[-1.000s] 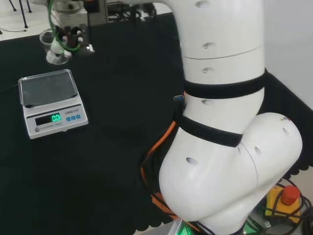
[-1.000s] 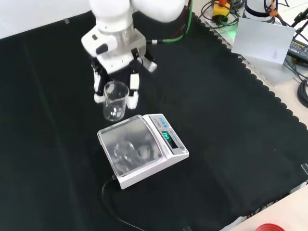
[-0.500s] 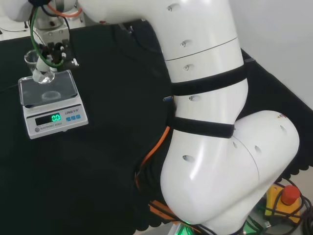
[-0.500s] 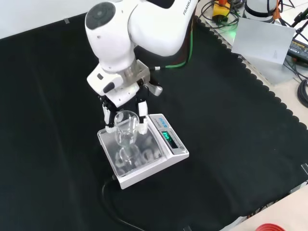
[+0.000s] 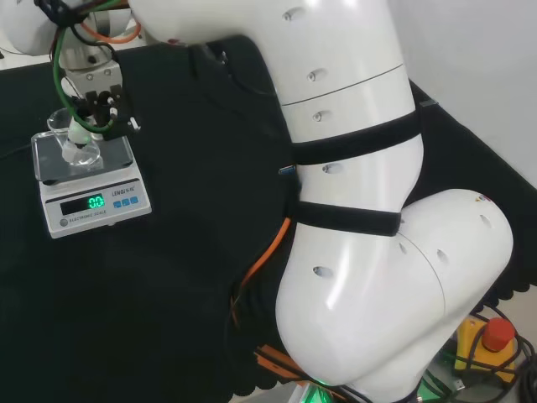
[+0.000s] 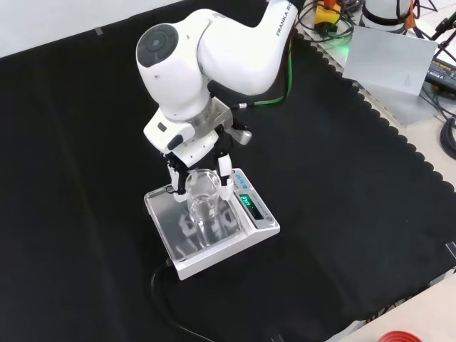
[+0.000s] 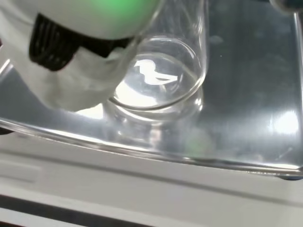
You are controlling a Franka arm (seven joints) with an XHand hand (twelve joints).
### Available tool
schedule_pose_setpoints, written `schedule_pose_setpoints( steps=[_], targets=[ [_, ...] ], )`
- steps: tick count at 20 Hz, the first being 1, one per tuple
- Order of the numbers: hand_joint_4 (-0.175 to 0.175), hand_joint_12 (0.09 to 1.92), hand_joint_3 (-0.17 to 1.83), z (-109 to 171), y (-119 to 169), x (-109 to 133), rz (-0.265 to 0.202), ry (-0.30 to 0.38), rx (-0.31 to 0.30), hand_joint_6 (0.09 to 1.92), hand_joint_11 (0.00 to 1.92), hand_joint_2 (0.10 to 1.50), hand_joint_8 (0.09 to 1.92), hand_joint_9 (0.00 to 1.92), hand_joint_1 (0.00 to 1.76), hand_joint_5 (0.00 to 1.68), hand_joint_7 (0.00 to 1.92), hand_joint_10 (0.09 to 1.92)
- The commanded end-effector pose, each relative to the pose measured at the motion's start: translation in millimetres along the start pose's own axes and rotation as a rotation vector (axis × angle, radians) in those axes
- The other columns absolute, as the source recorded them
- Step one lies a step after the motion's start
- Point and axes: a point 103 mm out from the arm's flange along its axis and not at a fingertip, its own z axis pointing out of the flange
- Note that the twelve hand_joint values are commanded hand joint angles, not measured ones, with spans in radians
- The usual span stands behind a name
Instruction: Put the beaker on the electronic balance.
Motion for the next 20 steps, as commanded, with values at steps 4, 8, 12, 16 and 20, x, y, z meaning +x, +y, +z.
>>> schedule_pose_setpoints(
  steps=[4, 8, 12, 16, 20],
  targets=[
    [-0.057, 0.55, 0.59, -12, 4, 3, -0.022, 0.002, 0.042, 0.94, 1.58, 0.46, 1.02, 1.71, 1.15, 0.84, 1.17, 0.09],
    [-0.058, 1.04, 0.51, -20, 2, 4, -0.054, -0.032, 0.103, 0.86, 0.97, 0.45, 1.01, 1.34, 0.95, 0.32, 0.69, 0.09],
    [-0.065, 1.37, 0.30, -30, -5, 2, -0.053, -0.040, 0.094, 0.27, 0.46, 0.53, 0.91, 0.99, 0.76, 0.13, 0.30, 0.09],
    [-0.063, 1.49, 0.18, -45, -16, 0, -0.057, -0.032, 0.050, 0.09, 0.21, 0.56, 0.87, 0.77, 0.68, 0.03, 0.14, 0.09],
    [-0.045, 1.51, 0.10, -63, -36, -4, -0.054, -0.027, 0.039, 0.09, 0.02, 0.57, 0.49, 0.54, 0.59, 0.00, 0.01, 0.09]
  ],
)
